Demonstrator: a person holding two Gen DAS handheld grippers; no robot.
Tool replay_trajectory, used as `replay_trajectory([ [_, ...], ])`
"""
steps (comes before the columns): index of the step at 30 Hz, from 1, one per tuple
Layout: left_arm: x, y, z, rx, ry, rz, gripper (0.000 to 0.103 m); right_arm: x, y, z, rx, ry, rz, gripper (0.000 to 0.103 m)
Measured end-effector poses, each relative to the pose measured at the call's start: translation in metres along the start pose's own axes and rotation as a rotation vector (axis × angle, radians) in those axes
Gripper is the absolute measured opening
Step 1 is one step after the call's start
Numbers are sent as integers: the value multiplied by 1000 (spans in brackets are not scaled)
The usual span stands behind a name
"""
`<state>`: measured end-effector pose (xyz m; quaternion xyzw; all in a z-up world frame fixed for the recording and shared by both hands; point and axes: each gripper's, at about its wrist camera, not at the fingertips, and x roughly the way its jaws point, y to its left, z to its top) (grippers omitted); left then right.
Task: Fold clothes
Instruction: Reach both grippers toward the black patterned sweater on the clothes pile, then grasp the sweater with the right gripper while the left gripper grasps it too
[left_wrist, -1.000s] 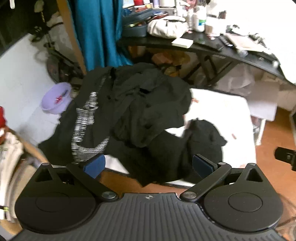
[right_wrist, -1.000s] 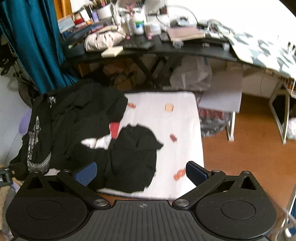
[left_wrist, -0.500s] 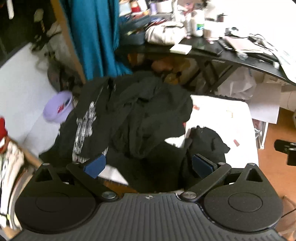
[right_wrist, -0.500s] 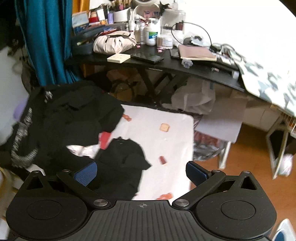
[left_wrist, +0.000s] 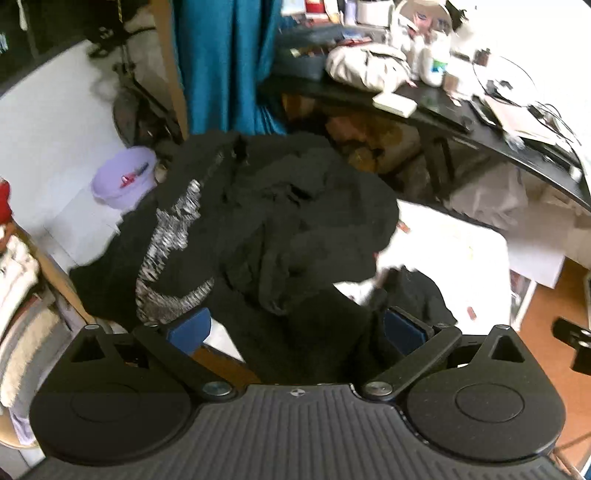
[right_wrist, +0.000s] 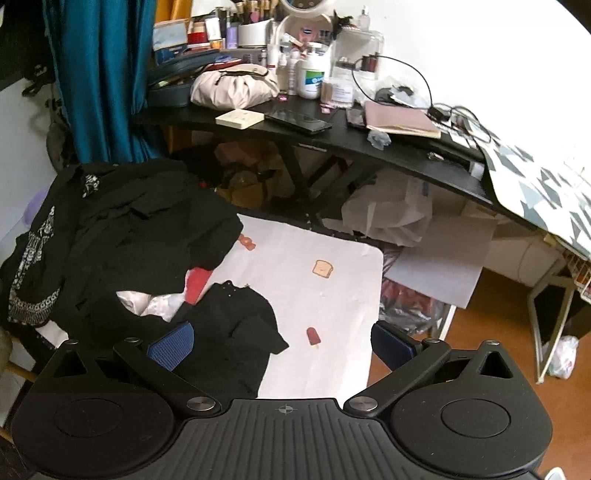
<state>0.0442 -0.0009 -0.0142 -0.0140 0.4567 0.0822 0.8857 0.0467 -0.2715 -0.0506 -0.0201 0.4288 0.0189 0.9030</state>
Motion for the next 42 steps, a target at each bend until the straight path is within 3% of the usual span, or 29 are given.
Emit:
replay_trajectory([
  [3,3,5,4,1,-13,51,102,6,-7,1,40,10,8,102],
  [9,10,29,5,13,-8,4,102,23,-9,8,88,62,28,102],
  [17,41,51,17,127,-31,-8,102,48,16,19,143,127,29,102],
  [22,82,91,43,141,-15,-91,102,71,58,37,165,138,13,102],
  [32,164,182,110,225,2,-146,102,120,163,91,298,204,-119,102],
  [42,234,228,149,258,67,-178,102,156,242,124,306,242,-138,102],
])
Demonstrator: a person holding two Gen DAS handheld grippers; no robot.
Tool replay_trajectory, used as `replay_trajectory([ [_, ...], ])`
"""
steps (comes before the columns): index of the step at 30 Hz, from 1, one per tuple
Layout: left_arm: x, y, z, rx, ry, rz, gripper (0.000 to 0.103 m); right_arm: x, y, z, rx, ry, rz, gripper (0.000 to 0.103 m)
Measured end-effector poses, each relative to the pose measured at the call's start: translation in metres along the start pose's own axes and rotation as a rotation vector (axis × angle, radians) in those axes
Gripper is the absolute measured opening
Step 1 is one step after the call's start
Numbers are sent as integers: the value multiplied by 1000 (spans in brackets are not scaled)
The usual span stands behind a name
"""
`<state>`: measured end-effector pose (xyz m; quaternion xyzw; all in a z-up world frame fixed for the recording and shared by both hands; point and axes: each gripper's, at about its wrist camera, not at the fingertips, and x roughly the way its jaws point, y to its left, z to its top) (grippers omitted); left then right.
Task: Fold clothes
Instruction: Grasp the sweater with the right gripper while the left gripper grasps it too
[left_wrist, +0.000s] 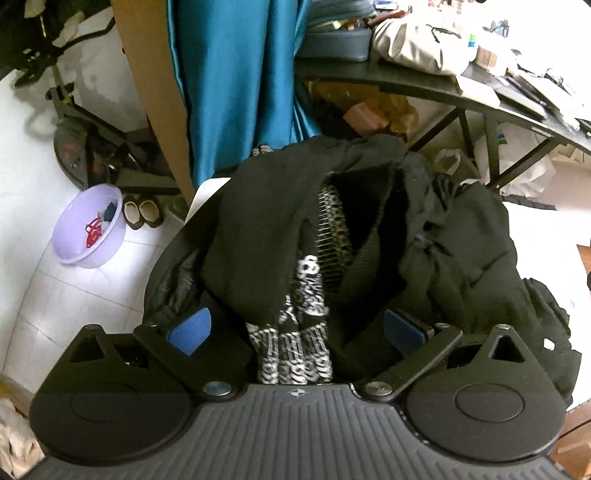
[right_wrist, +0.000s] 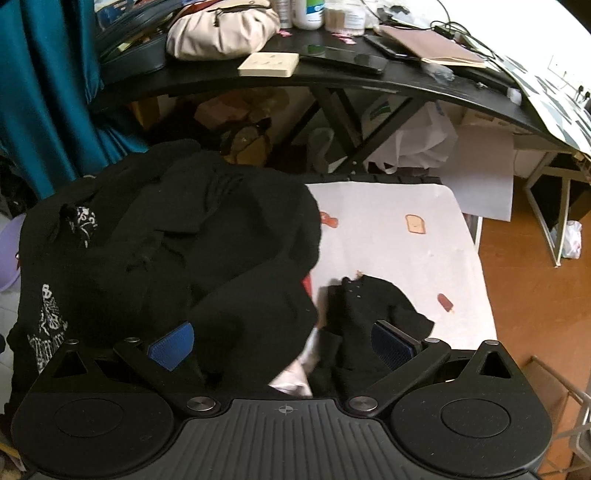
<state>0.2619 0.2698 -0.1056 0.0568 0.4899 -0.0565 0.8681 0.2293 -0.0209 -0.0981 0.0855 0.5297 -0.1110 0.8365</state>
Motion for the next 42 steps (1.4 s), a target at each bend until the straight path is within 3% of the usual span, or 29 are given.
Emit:
replay_trajectory([
  [8,35,25,15,21,32,6,102,19,23,15,33,4,5,102],
  [15,88,37,31,32,22,41,102,39,68,37,-55,-32,147,102],
  [21,127,51,40,-23,46,19,99,72,138,70,-162,-98,272,102],
  [22,127,55,41,-36,51,-14,87,78,150,75,-176,-101,293,102],
  [23,126,60,41,-50,57,-47,60,87,162,78,-190,-93,308,102],
  [25,125,69,42,-76,68,-114,44,104,182,85,-198,-54,316,101],
  [26,123,72,42,-78,68,-132,32,113,191,87,-196,-32,320,98],
  [27,119,74,43,-67,60,-130,28,121,198,89,-193,-9,327,85],
  [29,110,80,42,-72,49,-130,21,134,201,90,-179,49,361,47],
  [30,104,84,42,-84,41,-128,21,137,200,89,-173,78,376,19],
  [31,97,89,42,-102,30,-125,19,137,196,90,-162,96,392,8],
  [37,46,120,32,-207,-45,-104,17,84,147,89,-137,-1,389,3],
  [42,12,144,6,-307,-43,-64,17,50,55,75,12,-38,222,3],
])
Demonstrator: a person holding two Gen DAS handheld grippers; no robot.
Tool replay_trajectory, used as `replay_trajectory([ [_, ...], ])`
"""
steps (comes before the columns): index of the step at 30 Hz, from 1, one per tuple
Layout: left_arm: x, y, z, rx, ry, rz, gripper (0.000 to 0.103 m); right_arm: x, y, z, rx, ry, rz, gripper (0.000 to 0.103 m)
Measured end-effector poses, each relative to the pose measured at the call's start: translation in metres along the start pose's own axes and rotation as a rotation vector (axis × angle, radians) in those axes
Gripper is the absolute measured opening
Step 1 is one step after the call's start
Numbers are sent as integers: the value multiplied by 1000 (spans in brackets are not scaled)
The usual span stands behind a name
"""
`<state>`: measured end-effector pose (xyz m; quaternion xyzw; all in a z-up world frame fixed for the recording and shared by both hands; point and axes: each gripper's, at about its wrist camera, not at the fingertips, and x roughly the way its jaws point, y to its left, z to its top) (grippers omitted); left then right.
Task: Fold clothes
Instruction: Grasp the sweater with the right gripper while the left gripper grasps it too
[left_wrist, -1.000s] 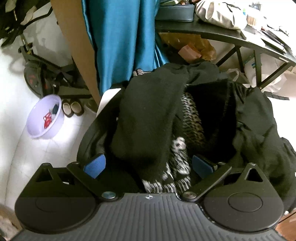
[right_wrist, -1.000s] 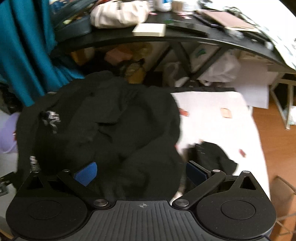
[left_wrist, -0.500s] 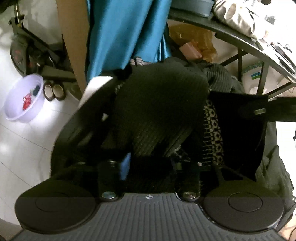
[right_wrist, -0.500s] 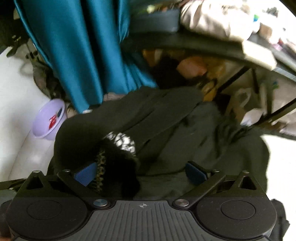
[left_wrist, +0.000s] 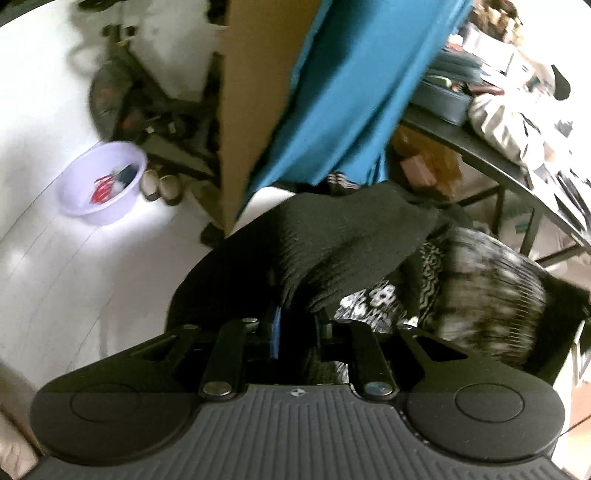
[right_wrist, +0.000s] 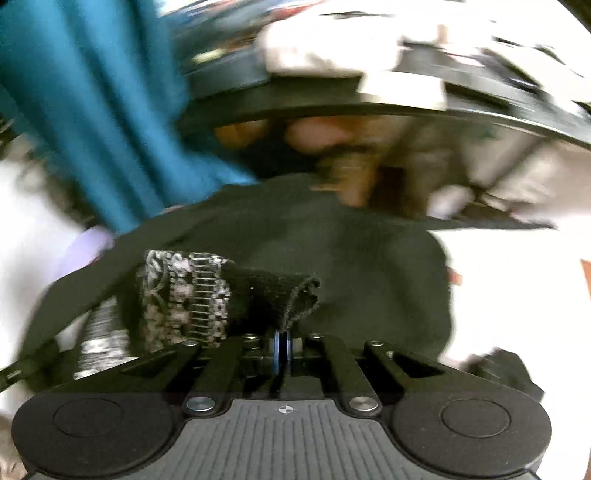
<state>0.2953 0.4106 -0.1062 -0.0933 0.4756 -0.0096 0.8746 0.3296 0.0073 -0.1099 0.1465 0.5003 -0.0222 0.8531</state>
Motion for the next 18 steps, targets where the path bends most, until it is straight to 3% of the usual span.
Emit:
replay_trajectory([
  [2,-5,6,-10,-13,22,13,17,-12,-41,-9,77,0,-95,3],
  [5,4,8,-22,-9,76,29,18,-12,-86,-28,157,49,-159,3],
  [9,19,4,-31,20,116,65,22,9,-87,-46,128,162,-178,4],
  [11,27,2,-30,23,129,85,26,25,-81,-49,110,230,-198,17],
  [12,31,2,-31,27,131,92,29,30,-76,-50,94,248,-207,31],
  [13,35,2,-30,34,131,100,39,31,-68,-48,64,228,-213,43],
  [14,39,0,-29,48,128,109,57,30,-58,-48,30,205,-217,49],
  [15,45,-2,-28,75,118,125,65,28,-47,-47,-12,174,-217,60],
  [16,49,-4,-29,107,103,148,74,27,-36,-44,-51,145,-216,64],
  [18,65,-9,-27,167,105,182,75,29,-13,-36,-116,101,-182,66],
])
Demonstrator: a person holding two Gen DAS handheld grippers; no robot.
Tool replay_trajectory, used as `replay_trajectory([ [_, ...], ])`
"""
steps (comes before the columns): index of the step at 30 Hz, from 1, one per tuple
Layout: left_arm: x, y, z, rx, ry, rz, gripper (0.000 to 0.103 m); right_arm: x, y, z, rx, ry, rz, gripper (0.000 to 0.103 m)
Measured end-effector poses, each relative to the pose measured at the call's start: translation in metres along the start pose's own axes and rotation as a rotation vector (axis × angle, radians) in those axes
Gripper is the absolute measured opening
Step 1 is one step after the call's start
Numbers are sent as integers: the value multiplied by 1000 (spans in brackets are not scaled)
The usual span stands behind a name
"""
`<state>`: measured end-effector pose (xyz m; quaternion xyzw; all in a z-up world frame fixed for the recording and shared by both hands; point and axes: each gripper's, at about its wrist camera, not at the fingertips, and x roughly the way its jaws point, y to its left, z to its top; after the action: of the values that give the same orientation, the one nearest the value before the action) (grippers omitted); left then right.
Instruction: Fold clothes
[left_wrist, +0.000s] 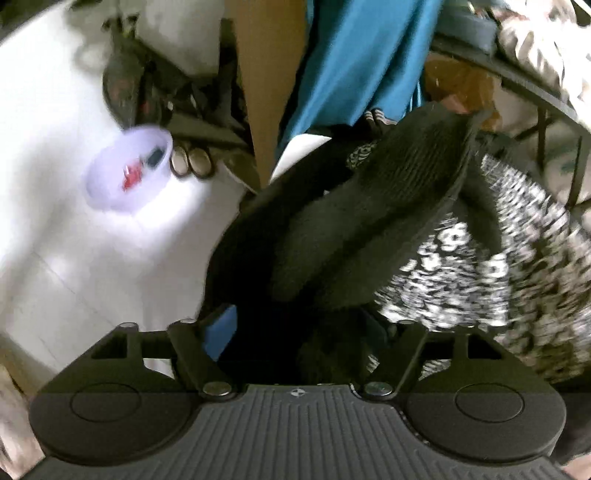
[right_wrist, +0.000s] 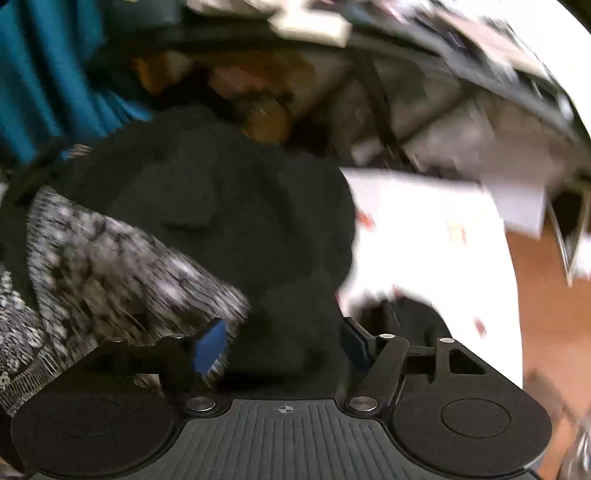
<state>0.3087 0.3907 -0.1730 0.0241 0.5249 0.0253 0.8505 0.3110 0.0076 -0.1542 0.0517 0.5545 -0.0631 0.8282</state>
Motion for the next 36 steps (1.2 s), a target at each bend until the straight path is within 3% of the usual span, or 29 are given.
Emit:
replay_trajectory([
  [2,16,-3,5,15,27,1,75,6,22,14,-41,-19,65,72],
  [3,19,-1,6,2,29,-11,74,11,35,22,-67,-36,99,80],
  [4,23,0,7,-10,30,-22,61,16,49,31,-103,-62,127,90],
  [5,23,3,8,-30,29,-33,28,22,66,40,-146,-87,145,96],
  [6,21,7,8,-58,25,-45,19,29,82,45,-192,-105,157,101],
  [8,7,16,8,-105,-8,-64,17,48,114,58,-277,-108,169,102],
  [9,-2,20,8,-120,-28,-71,17,59,128,64,-314,-93,173,99],
  [10,-13,22,7,-127,-48,-76,16,68,140,67,-345,-63,181,74],
  [11,-24,24,7,-132,-68,-78,16,76,149,69,-369,-31,200,60],
  [12,-36,27,7,-136,-91,-75,16,79,154,71,-377,1,237,34],
  [14,-58,32,9,-149,-140,-65,16,66,152,76,-385,-6,266,11],
  [15,-69,36,11,-161,-164,-63,16,56,149,78,-390,-24,278,7],
  [19,-106,50,23,-223,-254,-85,16,-5,101,81,-322,-128,297,5],
  [21,-120,52,23,-237,-284,-94,16,-37,64,74,-270,-178,249,4],
  [23,-118,51,15,-252,-255,-109,16,-61,26,61,-194,-189,187,4],
  [27,-85,48,-16,-306,-93,-122,16,-62,-40,8,-69,-38,65,4],
  [32,-30,32,-61,-281,151,-91,22,-11,-78,-58,29,221,2,7],
  [33,-26,29,-65,-266,175,-78,25,-3,-80,-64,30,249,-6,14],
  [36,-32,26,-61,-221,160,-29,55,1,-76,-57,27,228,-8,40],
])
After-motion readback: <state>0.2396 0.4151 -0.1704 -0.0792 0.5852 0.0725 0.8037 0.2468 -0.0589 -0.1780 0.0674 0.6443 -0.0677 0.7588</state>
